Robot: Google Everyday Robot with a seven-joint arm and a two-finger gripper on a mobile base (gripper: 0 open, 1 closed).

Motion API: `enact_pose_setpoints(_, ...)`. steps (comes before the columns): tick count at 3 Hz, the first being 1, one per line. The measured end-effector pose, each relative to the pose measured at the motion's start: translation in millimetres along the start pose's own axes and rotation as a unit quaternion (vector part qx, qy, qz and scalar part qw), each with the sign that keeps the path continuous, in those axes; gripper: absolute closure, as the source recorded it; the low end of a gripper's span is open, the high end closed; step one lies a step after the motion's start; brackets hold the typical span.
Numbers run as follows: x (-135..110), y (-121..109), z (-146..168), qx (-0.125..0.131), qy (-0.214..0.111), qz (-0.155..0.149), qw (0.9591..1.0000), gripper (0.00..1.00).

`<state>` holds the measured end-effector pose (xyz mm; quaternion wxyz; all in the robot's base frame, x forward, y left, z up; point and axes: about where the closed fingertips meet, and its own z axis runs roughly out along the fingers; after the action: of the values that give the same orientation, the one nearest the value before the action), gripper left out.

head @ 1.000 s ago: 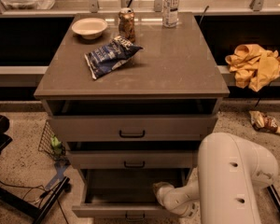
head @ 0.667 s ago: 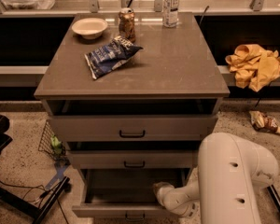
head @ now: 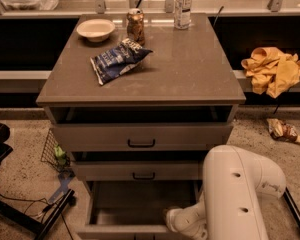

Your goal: Open bottom drawer

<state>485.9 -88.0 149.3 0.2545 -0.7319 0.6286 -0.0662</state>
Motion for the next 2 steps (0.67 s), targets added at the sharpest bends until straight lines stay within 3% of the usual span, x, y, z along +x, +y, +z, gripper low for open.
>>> enact_pose_setpoints(1, -1, -3, -3, 0.000, 0.000, 0.000, 1.0000, 1.00)
enact_pose_setpoints(2, 10, 33, -14, -0.038, 0.019, 0.007, 0.9991, 1.00)
